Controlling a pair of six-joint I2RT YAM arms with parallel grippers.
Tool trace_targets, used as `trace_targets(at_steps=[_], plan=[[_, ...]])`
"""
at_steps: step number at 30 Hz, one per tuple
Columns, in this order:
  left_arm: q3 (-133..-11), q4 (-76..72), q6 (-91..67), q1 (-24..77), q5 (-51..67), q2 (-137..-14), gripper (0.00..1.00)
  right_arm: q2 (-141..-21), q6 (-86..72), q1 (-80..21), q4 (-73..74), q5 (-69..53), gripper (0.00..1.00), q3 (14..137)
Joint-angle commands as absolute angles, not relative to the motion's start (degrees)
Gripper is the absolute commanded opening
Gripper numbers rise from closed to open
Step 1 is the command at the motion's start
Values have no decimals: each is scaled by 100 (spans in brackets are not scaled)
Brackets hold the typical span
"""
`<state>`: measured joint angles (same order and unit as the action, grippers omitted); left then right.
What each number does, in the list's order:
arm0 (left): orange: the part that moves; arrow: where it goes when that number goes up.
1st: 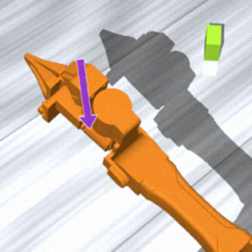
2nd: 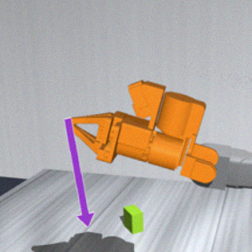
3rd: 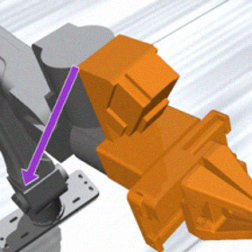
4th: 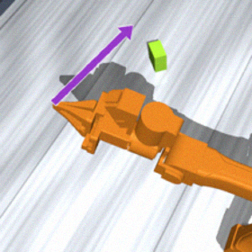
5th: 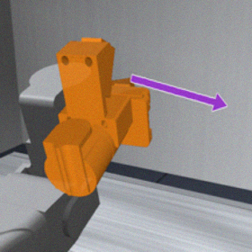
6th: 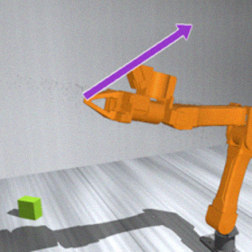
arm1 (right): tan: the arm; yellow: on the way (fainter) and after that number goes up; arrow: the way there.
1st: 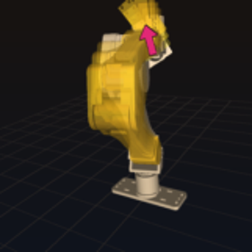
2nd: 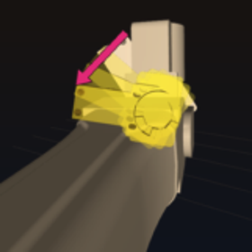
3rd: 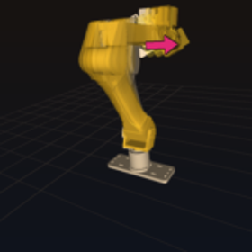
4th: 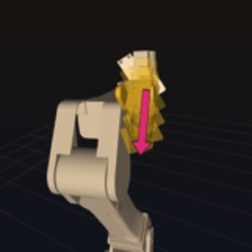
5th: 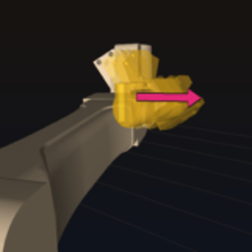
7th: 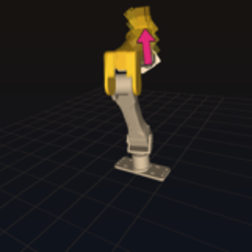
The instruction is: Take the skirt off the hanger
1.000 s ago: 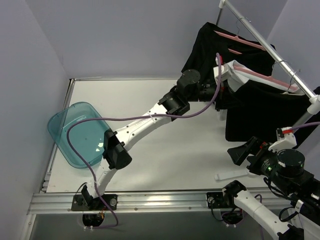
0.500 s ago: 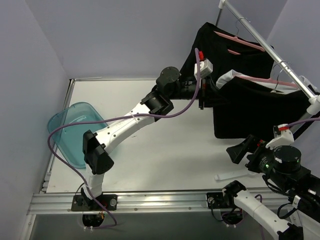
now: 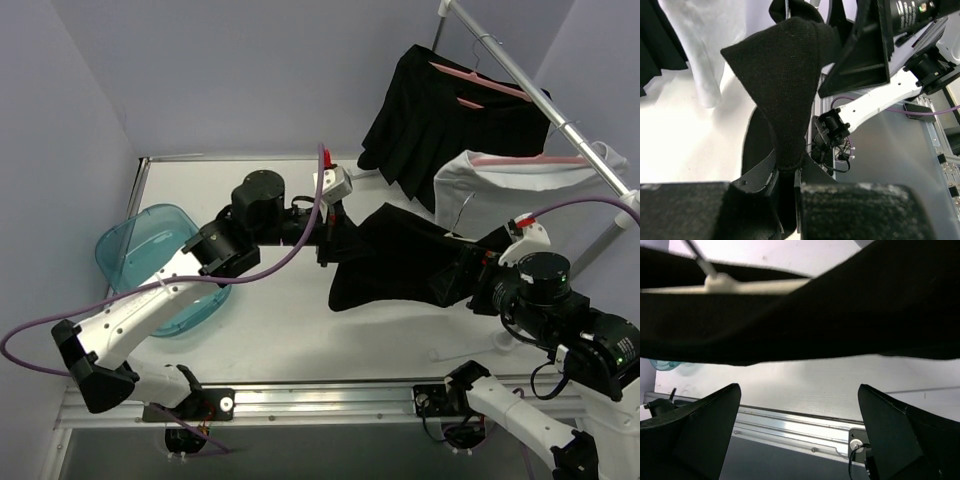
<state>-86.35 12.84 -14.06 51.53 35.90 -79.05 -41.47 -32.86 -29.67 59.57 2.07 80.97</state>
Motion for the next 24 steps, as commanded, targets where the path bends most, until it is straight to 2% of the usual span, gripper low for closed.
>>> trace_targets(at_steps=[1,10,14,15,20,24], plan=[[-8482,1318,-1257,5212,3253,-7480,2,-4289,-3129,-2944,5529,149,98,8313],[-8130,2328,-976,5221,2602,-6636,2,-5159,-3208,-2944,4650,18,83,9316],[-8156,2435,-1037,5256,2637,-6566,2,-5299,-3190,-2944,4325,-342,79,9044],[-8139,2400,-1098,5256,2645,-6539,2,-5326,-3156,-2944,4185,-395,73,8913],[-8086,2320,-1186,5256,2681,-6434,2,-5274,-3138,-2953,3990,-352,65,8684],[-8068,2277,-1256,5256,2707,-6425,2,-5221,-3225,-2944,3815,-387,54,8403]])
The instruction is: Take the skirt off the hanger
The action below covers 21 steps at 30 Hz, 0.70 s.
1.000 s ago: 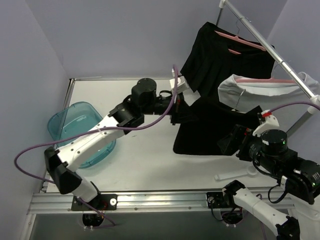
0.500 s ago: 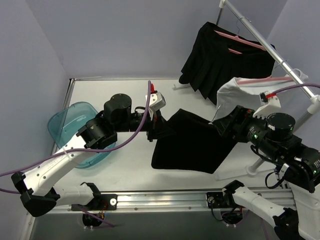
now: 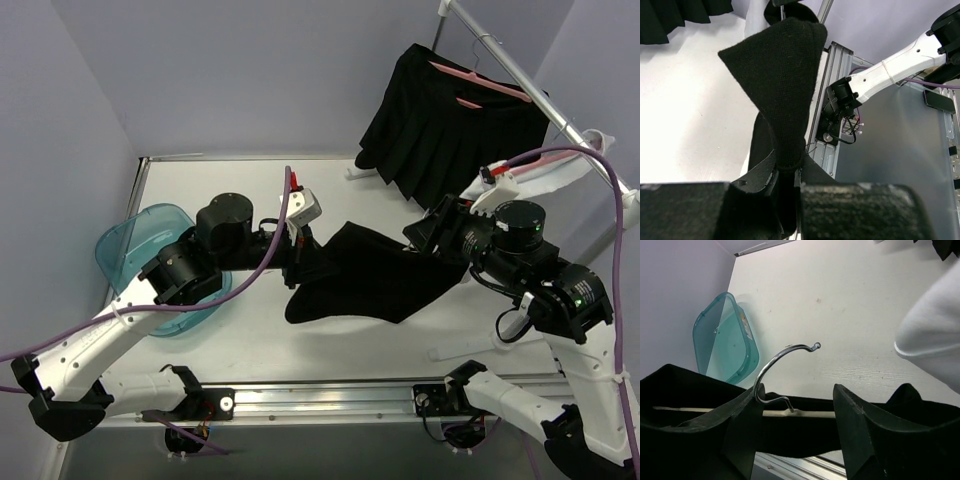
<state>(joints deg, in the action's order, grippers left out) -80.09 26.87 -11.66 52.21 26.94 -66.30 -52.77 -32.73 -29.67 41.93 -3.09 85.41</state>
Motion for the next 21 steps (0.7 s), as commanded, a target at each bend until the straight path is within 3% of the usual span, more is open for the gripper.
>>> trace_targets(at_steps=[1,6,18,19,21], plan=[[-8060,2224,-1274,5256,2716,-6425,2,-5186,-3260,-2944,3754,-430,52,8246],[-8165,2110,-1336,5256,2733,-6539,2,-5036,-3401,-2944,3621,-510,43,7919],[-8341,1846,-1520,5256,2953,-6838,2,-4957,-3402,-2962,3419,-449,40,7445],[-8341,1750,-1555,5256,2979,-6838,2,-4957,-3367,-2971,3428,-413,38,7418],[-8306,1670,-1643,5256,3041,-6829,2,-4975,-3323,-2962,3419,-369,23,7374]])
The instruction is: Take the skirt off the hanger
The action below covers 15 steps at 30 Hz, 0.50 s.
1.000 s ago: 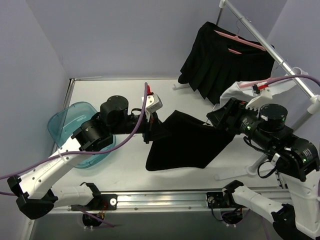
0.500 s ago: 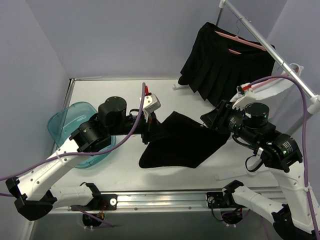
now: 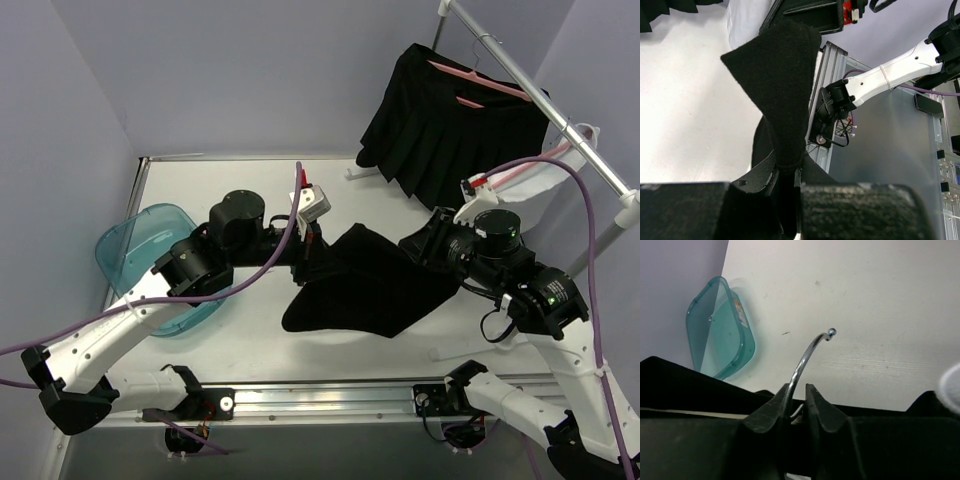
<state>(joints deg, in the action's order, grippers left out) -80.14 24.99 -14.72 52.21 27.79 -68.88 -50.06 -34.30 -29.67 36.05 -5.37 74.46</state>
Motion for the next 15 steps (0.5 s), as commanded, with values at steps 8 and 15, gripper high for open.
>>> trace_targets(at_steps=[8,15], plan=[[-8122,2074,-1609,5256,3041,-6671,31,-4965,-3410,-2962,3717,712,0,7901],[-7392,2268,-1678,5247,2883,-6162,54,-5027,-3630,-2962,3823,572,0,8393]])
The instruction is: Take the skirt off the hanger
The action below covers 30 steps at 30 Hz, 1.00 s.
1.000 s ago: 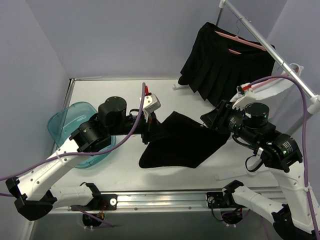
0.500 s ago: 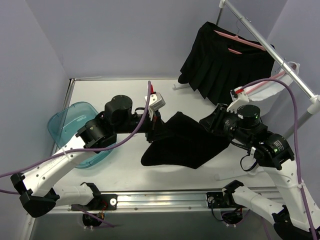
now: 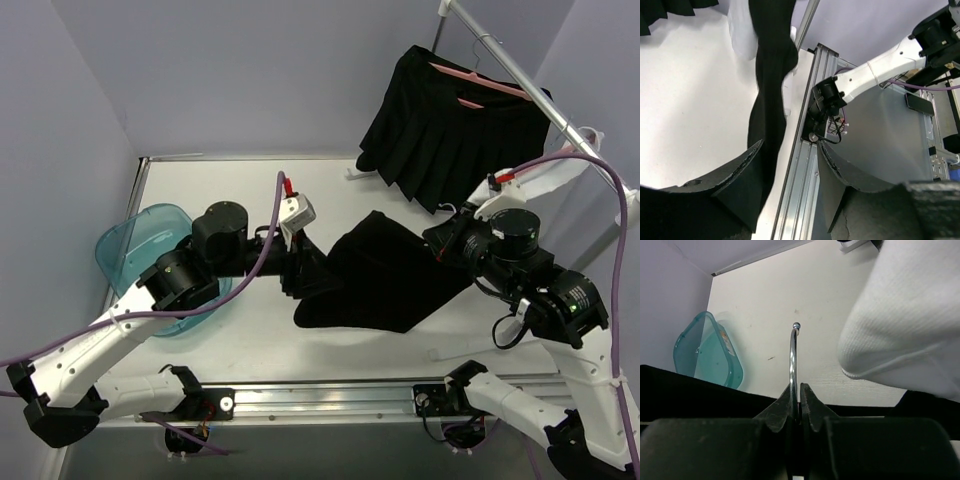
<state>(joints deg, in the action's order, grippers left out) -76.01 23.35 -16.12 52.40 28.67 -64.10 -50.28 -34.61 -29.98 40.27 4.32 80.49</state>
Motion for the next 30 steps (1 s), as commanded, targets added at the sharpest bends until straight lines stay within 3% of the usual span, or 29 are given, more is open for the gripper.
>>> trace_targets(at_steps=[1,5,11,12,13,14,24,30], plan=[[-7226,2215,-1705,5247,2865,-6118,54,-5053,-3656,-2962,3849,528,0,8437],[-7110,2057,-1784,5247,2865,-6099,52,-5115,-3691,-2971,3973,396,0,8604],[-7233,1986,-1802,5247,2839,-6328,36,-5142,-3709,-2971,4052,176,0,8692],[-7286,1978,-1793,5247,2839,-6354,28,-5142,-3709,-2971,4069,176,0,8692],[-7330,2030,-1776,5247,2839,-6372,7,-5124,-3709,-2962,4104,211,0,8701],[-7382,2100,-1767,5247,2717,-6398,3,-5107,-3735,-2962,4192,341,0,8710],[-7005,2478,-2004,5116,687,-4914,2,-5001,-4324,-2962,4781,1273,0,8473],[-6716,2733,-2171,4948,554,-4334,2,-4834,-5018,-2962,4966,1678,0,8253]])
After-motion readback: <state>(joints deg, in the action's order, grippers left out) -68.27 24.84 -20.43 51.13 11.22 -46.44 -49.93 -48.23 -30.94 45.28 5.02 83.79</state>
